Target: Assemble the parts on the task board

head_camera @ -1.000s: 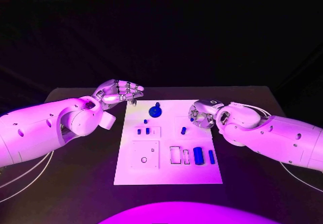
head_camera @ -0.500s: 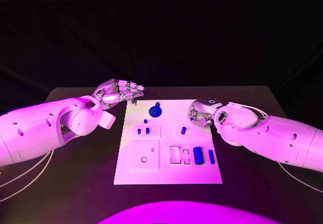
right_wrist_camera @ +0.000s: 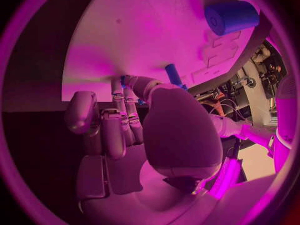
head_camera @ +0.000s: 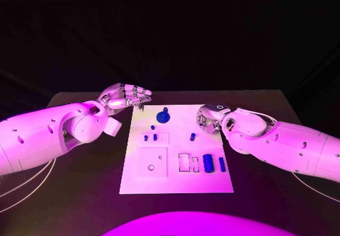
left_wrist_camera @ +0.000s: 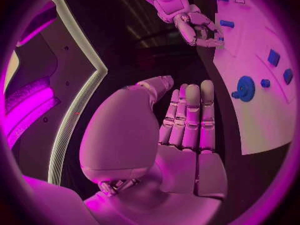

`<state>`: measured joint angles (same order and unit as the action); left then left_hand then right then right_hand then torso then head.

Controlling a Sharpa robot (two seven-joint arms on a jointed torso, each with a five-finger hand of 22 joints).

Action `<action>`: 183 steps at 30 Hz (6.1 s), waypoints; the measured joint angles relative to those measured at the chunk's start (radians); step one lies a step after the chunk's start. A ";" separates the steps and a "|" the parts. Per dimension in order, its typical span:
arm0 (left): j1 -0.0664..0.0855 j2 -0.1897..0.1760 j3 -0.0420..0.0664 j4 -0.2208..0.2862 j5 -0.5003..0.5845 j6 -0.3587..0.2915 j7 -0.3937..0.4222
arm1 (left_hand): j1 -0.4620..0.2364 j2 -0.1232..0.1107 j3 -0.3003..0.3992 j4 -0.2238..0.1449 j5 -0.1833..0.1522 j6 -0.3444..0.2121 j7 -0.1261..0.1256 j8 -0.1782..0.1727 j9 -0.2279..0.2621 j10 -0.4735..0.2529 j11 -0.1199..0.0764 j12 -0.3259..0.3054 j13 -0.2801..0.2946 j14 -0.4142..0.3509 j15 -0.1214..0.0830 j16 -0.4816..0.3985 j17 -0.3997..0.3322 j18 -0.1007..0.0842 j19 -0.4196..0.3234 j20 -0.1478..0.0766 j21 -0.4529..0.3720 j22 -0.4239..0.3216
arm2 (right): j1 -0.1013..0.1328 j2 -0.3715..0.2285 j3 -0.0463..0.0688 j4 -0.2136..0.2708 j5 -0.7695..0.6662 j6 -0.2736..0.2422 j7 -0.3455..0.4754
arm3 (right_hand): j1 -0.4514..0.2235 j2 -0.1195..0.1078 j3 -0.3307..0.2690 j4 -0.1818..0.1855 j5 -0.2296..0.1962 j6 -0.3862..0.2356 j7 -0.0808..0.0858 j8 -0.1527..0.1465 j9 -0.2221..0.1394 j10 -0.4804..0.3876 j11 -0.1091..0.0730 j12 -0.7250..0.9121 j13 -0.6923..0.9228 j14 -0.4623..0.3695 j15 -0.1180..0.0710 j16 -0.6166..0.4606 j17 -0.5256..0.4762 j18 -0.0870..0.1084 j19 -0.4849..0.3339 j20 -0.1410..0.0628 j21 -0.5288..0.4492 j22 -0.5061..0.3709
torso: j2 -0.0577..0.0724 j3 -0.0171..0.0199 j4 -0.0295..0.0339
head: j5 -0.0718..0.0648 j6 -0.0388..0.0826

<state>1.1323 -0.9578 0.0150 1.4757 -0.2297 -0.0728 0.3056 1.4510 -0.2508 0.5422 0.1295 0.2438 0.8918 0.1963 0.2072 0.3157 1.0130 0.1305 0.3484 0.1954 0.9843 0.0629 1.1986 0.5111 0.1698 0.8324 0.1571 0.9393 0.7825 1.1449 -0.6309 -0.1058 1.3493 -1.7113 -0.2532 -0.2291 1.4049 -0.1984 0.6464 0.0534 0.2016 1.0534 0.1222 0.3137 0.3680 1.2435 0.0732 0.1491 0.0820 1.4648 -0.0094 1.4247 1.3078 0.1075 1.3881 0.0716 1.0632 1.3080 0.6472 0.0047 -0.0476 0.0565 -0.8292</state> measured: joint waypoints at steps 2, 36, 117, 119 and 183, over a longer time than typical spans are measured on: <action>0.000 0.000 0.000 0.000 0.000 0.001 -0.001 | 0.000 0.000 0.000 0.000 0.000 0.000 0.000 0.000 0.000 0.000 0.000 0.000 0.000 0.000 0.000 0.000 -0.001 0.000 0.000 0.000 0.000 0.000 | -0.001 0.000 -0.001 0.002 -0.006 -0.004 -0.005 | -0.001 0.001 0.003 -0.003 0.000 0.001 -0.001 0.000 0.002 0.002 0.002 -0.003 -0.001 0.000 0.000 0.000 -0.003 0.000 0.002 -0.002 0.008 0.000 | 0.000 0.0000 0.0001 | 0.000 0.001; 0.000 0.003 0.000 -0.006 -0.004 0.002 -0.009 | 0.000 0.000 -0.003 -0.003 0.000 -0.012 0.005 0.000 -0.002 -0.012 0.005 0.003 0.002 -0.007 0.000 0.000 -0.002 0.000 0.000 0.000 -0.004 0.000 | -0.002 -0.127 0.016 0.244 0.025 -0.247 0.026 | -0.005 0.009 0.031 -0.032 -0.008 0.007 -0.001 0.003 0.009 0.009 0.009 -0.021 -0.003 0.004 -0.003 0.000 -0.004 0.000 0.009 -0.002 0.046 -0.001 | -0.002 0.0000 -0.0012 | 0.018 0.011; 0.000 0.027 0.000 0.011 0.021 -0.052 -0.002 | 0.000 0.000 -0.011 -0.005 0.000 -0.034 0.012 0.000 -0.005 -0.037 0.013 0.011 0.007 -0.018 0.011 -0.003 -0.003 0.000 -0.007 0.007 -0.015 -0.003 | -0.133 0.107 -0.018 0.232 -0.014 -0.085 0.006 | -0.014 0.013 0.039 -0.040 -0.022 0.007 -0.001 -0.001 0.014 0.020 0.002 -0.032 -0.005 0.004 -0.003 -0.001 -0.016 0.000 0.009 -0.002 0.037 -0.001 | 0.001 -0.0003 0.0000 | 0.142 -0.044; 0.000 0.027 0.000 0.011 0.021 -0.052 -0.002 | 0.000 0.000 -0.011 -0.005 0.000 -0.034 0.012 0.000 -0.005 -0.037 0.013 0.011 0.007 -0.018 0.011 -0.003 -0.003 0.000 -0.007 0.007 -0.015 -0.003 | -0.132 0.107 -0.018 0.235 -0.015 -0.076 0.006 | -0.014 0.013 0.039 -0.040 -0.022 0.007 -0.001 0.000 0.014 0.020 0.002 -0.033 -0.005 0.004 -0.003 -0.001 -0.016 0.000 0.009 -0.002 0.037 -0.001 | 0.001 -0.0003 0.0000 | 0.142 -0.044; 0.000 0.014 0.000 0.007 0.021 -0.028 -0.022 | 0.000 0.000 -0.014 -0.008 0.000 -0.041 0.012 0.000 -0.006 -0.055 0.015 0.021 0.010 -0.025 0.011 -0.003 -0.004 0.000 -0.014 0.014 -0.019 -0.005 | -0.016 -0.146 0.007 0.265 0.068 -0.020 -0.003 | -0.025 -0.028 -0.243 -0.011 0.017 -0.123 0.033 -0.136 -0.028 -0.253 0.036 0.014 -0.013 0.002 0.034 -0.021 -0.089 0.016 -0.047 0.048 -0.163 0.000 | 0.002 0.0000 0.0006 | 0.083 -0.016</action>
<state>1.1327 -0.9435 0.0146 1.4831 -0.2091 -0.1012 0.2837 1.4510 -0.2508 0.5282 0.1215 0.2438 0.8506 0.2088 0.2071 0.3100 0.9584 0.1460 0.3698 0.2056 0.9593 0.0736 1.1952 0.5070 0.1697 0.8189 0.1706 0.9206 0.7775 1.1287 -0.7771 -0.0987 1.6147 -1.6435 -0.2728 -0.2317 1.3797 -0.2267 0.4030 0.0429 0.2181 0.9307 0.1555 0.1774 0.3403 0.9900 0.1094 0.1636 0.0689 1.4664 0.0250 1.4034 1.2185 0.1238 1.3414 0.1199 0.9001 1.3076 0.6492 0.0047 -0.0471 0.1399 -0.8451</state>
